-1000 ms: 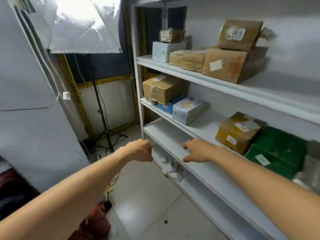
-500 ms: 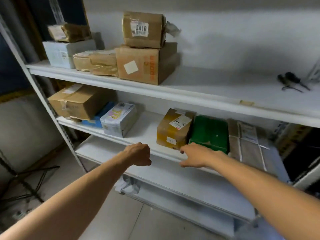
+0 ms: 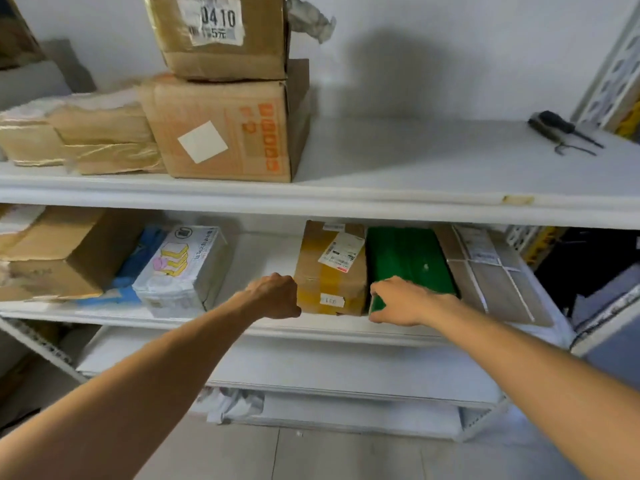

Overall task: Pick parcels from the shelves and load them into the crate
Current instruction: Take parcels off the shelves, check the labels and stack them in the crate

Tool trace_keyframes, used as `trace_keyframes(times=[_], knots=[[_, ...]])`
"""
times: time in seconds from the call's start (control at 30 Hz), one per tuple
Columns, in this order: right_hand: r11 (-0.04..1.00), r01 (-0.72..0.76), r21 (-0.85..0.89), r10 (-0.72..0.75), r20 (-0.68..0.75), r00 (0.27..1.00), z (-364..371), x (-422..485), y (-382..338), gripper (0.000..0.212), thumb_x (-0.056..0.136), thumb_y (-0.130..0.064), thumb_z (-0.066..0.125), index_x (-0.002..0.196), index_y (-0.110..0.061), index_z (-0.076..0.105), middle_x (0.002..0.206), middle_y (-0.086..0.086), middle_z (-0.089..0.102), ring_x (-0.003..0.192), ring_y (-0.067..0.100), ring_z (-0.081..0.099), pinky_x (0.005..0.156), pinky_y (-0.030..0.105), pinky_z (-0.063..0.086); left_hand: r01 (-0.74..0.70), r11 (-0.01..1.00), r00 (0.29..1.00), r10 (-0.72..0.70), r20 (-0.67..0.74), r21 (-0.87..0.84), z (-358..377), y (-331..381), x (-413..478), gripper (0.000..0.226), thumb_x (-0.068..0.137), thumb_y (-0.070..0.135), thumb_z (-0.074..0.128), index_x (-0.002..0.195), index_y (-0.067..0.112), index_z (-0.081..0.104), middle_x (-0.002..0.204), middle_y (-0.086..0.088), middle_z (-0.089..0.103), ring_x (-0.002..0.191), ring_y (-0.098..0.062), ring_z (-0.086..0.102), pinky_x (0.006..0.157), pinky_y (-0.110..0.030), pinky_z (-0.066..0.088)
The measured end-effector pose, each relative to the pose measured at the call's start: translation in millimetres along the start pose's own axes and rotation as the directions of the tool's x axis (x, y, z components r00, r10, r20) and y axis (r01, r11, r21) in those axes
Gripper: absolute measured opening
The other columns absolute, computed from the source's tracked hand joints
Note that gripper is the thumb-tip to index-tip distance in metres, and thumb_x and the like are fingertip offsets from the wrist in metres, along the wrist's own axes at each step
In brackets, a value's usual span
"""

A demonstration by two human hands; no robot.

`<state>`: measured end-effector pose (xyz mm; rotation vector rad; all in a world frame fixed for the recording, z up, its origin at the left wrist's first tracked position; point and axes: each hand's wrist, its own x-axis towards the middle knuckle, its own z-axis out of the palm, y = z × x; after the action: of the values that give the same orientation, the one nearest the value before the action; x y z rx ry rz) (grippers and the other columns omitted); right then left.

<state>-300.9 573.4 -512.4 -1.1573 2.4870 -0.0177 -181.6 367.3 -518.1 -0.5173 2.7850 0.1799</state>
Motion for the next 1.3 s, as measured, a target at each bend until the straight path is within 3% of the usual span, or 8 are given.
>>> trace_keyframes(times=[0.2, 0.37, 0.47, 0.6, 0.7, 0.77, 1.07, 1.3], knots=[[0.983, -0.092, 0.161, 0.101, -0.048, 0.994, -13.1, 30.7, -0.5, 0.041, 0.091, -0.029, 0.064, 0.125, -0.010, 0.054, 0.125, 0.010, 0.056, 0.105, 0.025, 0.059, 0.082, 0.034, 0.051, 0.030, 0.983, 0.999, -0.034, -0.022, -0.183, -17.5, -31.7, 47.6, 0.017, 0.082, 0.042, 0.067, 0.095, 0.031, 0.068, 0.097, 0.003, 0.064, 0.087, -0.018, 0.060, 0.065, -0.026, 0.043], [0.955, -0.125, 0.268, 0.162, -0.120, 0.979, -6.8, 60.7, 2.0, 0.052, 0.091, -0.023, 0.066, 0.136, -0.010, 0.044, 0.138, 0.010, 0.049, 0.126, 0.025, 0.048, 0.093, 0.031, 0.043, -0.003, 0.929, 0.991, -0.046, -0.123, -0.369, -9.7, -31.3, 88.6, 0.021, 0.083, 0.038, 0.072, 0.099, 0.024, 0.069, 0.104, -0.003, 0.070, 0.090, -0.022, 0.064, 0.079, -0.034, 0.055], [0.888, -0.134, 0.441, 0.232, -0.177, 0.956, 4.9, 82.0, 3.5, 0.065, 0.087, -0.021, 0.070, 0.143, -0.015, 0.038, 0.143, 0.008, 0.046, 0.133, 0.025, 0.041, 0.102, 0.038, 0.040, -0.005, 0.765, 0.964, -0.167, -0.207, -0.644, 0.6, -26.8, 110.9, 0.033, 0.083, 0.036, 0.074, 0.110, 0.017, 0.067, 0.111, -0.004, 0.068, 0.088, -0.019, 0.063, 0.074, -0.028, 0.052], [0.736, -0.134, 0.663, 0.355, -0.209, 0.911, 27.6, 109.0, 1.2, 0.071, 0.082, -0.018, 0.075, 0.141, -0.014, 0.037, 0.139, 0.006, 0.050, 0.128, 0.025, 0.047, 0.093, 0.033, 0.041, 0.030, 0.555, 0.942, -0.293, -0.162, -0.831, 24.5, -17.6, 129.3, 0.058, 0.083, 0.021, 0.075, 0.136, 0.016, 0.050, 0.124, -0.002, 0.056, 0.086, -0.012, 0.057, 0.062, -0.010, 0.045], [0.684, -0.167, 0.710, 0.425, -0.202, 0.882, 44.3, 122.1, -2.3, 0.068, 0.080, -0.019, 0.078, 0.137, -0.011, 0.041, 0.132, 0.008, 0.056, 0.121, 0.026, 0.053, 0.092, 0.034, 0.048, 0.105, 0.458, 0.952, -0.304, -0.044, -0.883, 49.7, -11.5, 135.5, 0.058, 0.089, 0.021, 0.069, 0.140, 0.017, 0.042, 0.123, 0.003, 0.054, 0.099, -0.017, 0.054, 0.075, -0.018, 0.044], [0.664, -0.179, 0.726, 0.462, -0.210, 0.862, 49.9, 128.3, -2.8, 0.067, 0.077, -0.018, 0.081, 0.133, -0.011, 0.046, 0.129, 0.008, 0.059, 0.117, 0.026, 0.056, 0.092, 0.037, 0.051, 0.134, 0.401, 0.953, -0.303, 0.007, -0.906, 58.0, -13.1, 140.0, 0.045, 0.091, 0.020, 0.066, 0.131, 0.017, 0.047, 0.123, -0.004, 0.060, 0.096, -0.018, 0.055, 0.069, -0.022, 0.047], [0.520, -0.260, 0.814, 0.571, -0.104, 0.814, 52.3, 119.4, -20.6, 0.063, 0.071, -0.008, 0.085, 0.127, -0.011, 0.055, 0.124, 0.008, 0.063, 0.115, 0.026, 0.059, 0.084, 0.028, 0.046, 0.116, 0.441, 0.955, -0.295, -0.022, -0.890, 64.1, -20.3, 107.4, 0.050, 0.095, 0.015, 0.055, 0.142, 0.018, 0.040, 0.133, -0.005, 0.055, 0.100, -0.022, 0.054, 0.083, -0.036, 0.052], [0.438, -0.256, 0.862, 0.601, -0.069, 0.796, 71.7, 80.6, -54.7, 0.066, 0.064, 0.000, 0.087, 0.121, -0.010, 0.056, 0.120, 0.008, 0.066, 0.109, 0.026, 0.060, 0.089, 0.034, 0.051, 0.120, 0.436, 0.973, -0.231, 0.017, -0.892, 75.0, -45.7, 47.7, 0.048, 0.090, 0.008, 0.058, 0.135, 0.018, 0.046, 0.129, -0.001, 0.058, 0.099, -0.021, 0.056, 0.079, -0.029, 0.049]])
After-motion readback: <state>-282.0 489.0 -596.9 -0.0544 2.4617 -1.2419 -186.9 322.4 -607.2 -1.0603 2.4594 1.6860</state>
